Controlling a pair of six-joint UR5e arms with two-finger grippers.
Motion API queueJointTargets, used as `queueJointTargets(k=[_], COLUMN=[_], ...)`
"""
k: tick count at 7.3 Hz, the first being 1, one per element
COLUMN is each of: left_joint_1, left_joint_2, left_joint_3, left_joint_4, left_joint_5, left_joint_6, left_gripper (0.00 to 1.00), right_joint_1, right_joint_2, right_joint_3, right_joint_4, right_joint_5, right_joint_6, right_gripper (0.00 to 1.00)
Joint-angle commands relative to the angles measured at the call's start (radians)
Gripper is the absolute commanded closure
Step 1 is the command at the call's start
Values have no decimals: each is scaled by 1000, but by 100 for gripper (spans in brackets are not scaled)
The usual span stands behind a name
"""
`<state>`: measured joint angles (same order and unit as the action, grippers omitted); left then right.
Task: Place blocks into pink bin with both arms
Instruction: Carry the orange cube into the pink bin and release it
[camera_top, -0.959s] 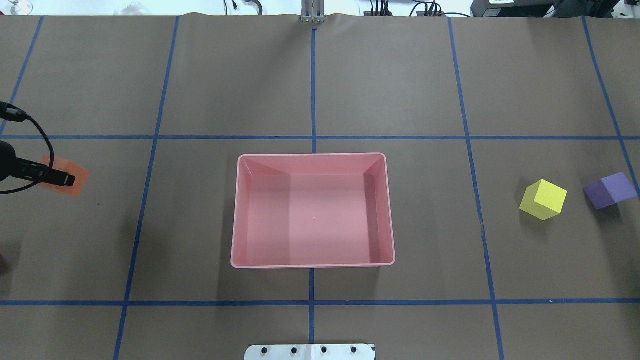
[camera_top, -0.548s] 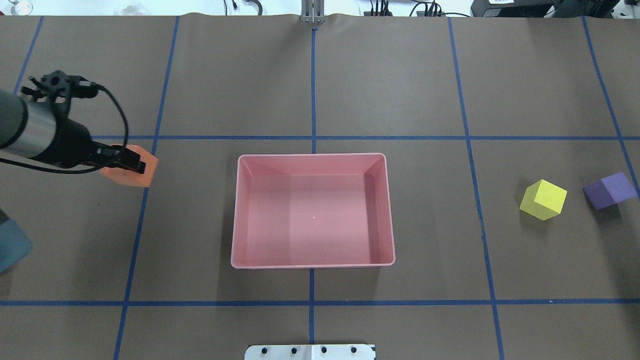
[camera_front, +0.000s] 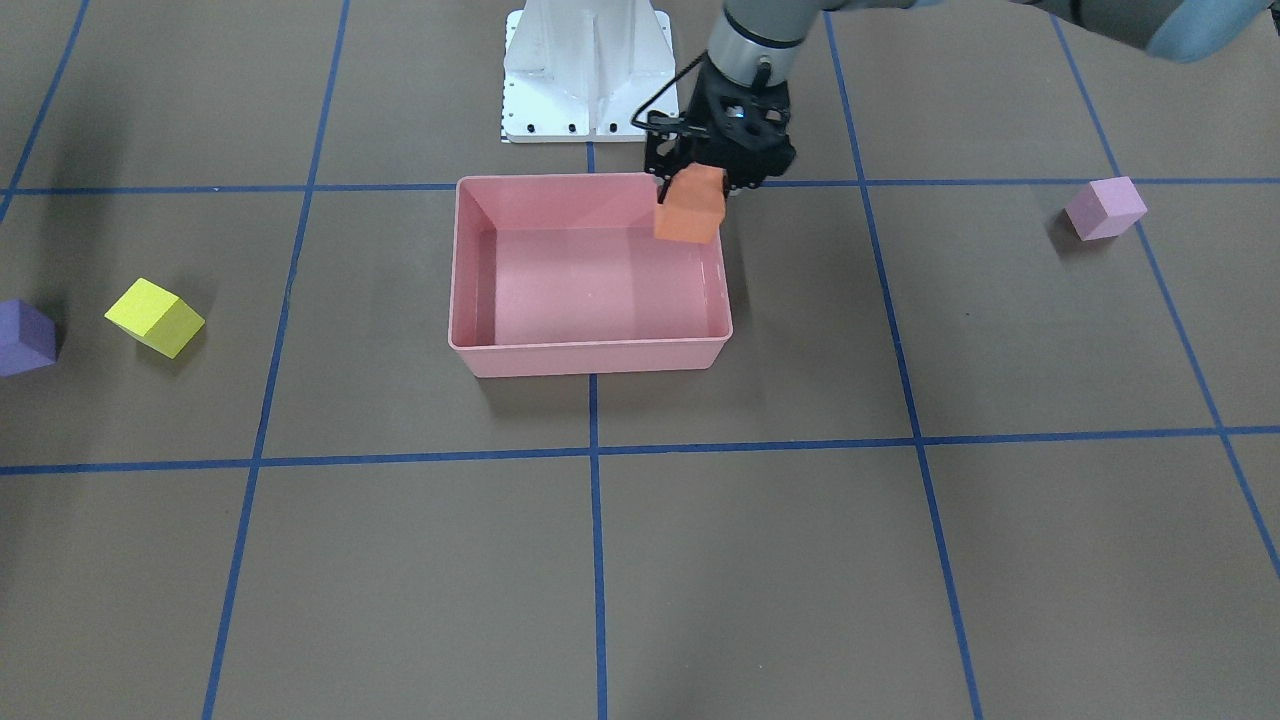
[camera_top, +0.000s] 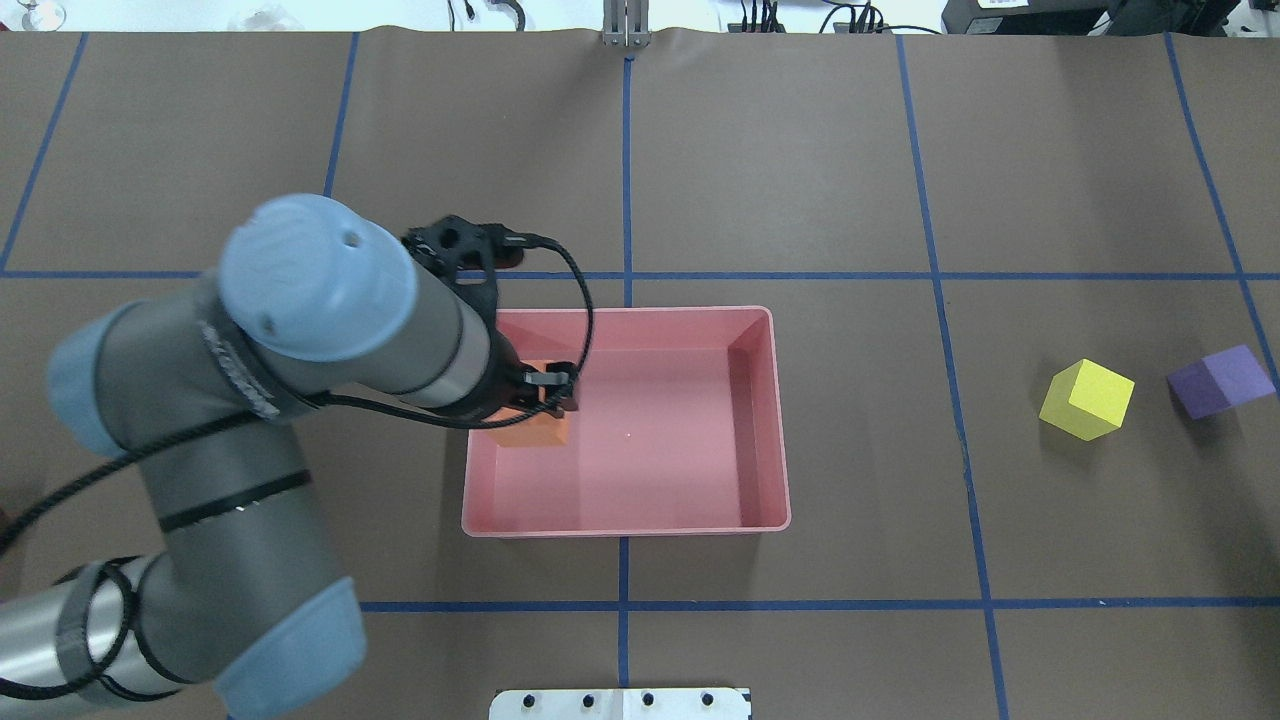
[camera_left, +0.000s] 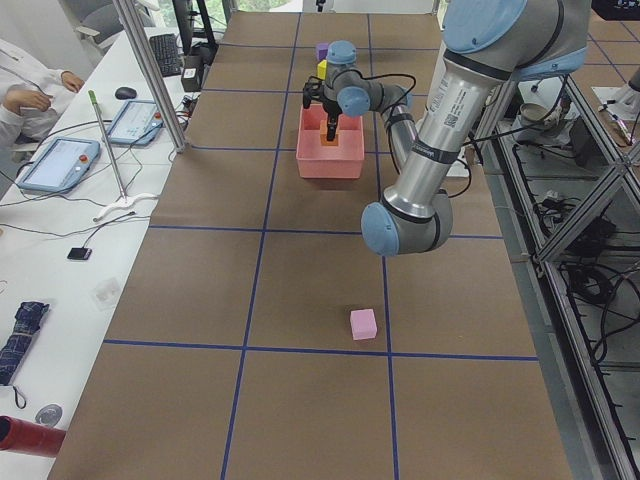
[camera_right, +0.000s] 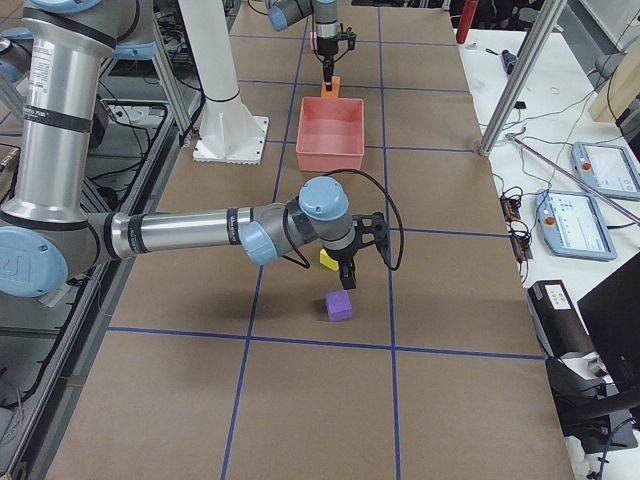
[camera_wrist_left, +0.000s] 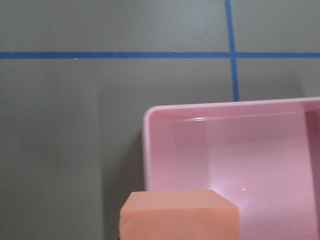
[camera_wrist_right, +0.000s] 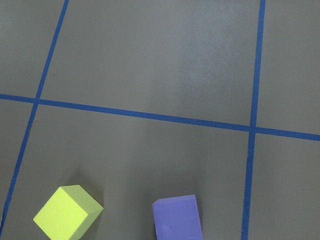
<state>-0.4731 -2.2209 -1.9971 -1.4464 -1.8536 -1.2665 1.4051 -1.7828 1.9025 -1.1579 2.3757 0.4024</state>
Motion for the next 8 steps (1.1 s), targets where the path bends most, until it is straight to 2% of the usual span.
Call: queueJointTargets(k=[1, 2, 4, 5, 6, 8], left_joint_1=[97, 87, 25, -5, -13, -13], left_joint_2=[-85, -82, -21, 27, 30, 29], left_joint_3=[60, 40, -72, -97, -95, -94], left_joint_4=[31, 34, 111, 110, 110, 107], left_joint_5=[144, 151, 145, 143, 143, 143], left_joint_6=[-60, -44, 166, 220, 223, 223], left_gripper=[0, 0, 0, 0, 0, 0], right_joint_1=[-142, -202, -297, -430, -551, -671], right_joint_2=[0, 0, -1, -3, -3, -13], right_joint_3=[13, 16, 41, 76, 87, 87], right_joint_4=[117, 150, 182, 182, 182, 182], right_joint_5=[-102, -143, -220, -372, -517, -683], right_joint_6=[236, 301, 523, 709, 839, 993], right_gripper=[0, 0, 1, 1, 1, 1])
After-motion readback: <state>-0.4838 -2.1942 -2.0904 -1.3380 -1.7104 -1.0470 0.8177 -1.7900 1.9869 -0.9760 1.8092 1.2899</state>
